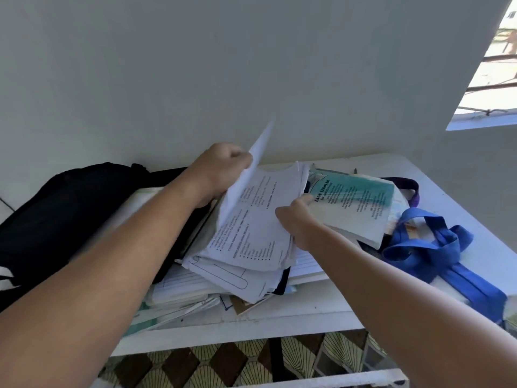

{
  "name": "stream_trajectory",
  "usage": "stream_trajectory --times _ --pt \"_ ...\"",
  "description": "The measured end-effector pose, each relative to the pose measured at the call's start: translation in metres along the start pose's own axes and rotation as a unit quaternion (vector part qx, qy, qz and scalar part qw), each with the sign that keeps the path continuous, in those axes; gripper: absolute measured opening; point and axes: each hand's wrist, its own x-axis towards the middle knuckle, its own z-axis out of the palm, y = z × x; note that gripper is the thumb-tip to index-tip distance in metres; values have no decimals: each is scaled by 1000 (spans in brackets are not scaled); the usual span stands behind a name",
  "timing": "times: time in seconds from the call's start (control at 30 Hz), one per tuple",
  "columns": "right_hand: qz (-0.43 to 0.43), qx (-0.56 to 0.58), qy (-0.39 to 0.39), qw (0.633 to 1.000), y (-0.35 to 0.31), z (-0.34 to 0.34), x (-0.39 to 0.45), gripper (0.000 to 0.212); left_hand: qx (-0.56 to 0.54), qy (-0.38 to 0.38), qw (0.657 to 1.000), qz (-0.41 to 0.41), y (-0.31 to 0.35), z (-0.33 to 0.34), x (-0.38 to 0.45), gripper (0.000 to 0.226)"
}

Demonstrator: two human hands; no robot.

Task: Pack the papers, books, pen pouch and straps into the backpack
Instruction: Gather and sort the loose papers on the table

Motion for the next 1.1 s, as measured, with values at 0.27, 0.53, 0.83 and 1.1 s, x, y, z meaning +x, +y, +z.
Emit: stream_trajectory --times 0.27,0.53,0.83,1.1 --pt "130 278 -28 951 13 -32 10 22 150 -109 981 -47 -42 54 7 17" --pt "104 225 -61 967 19 -19 6 31 327 -101 913 -221 -98 50 41 109" --pt "80 227 -102 965 23 -24 0 26 47 -42 960 -274 -97 19 59 87" --pt "61 251 -51 965 17 -33 -5 38 -101 -94 957 -256 -91 4 44 50"
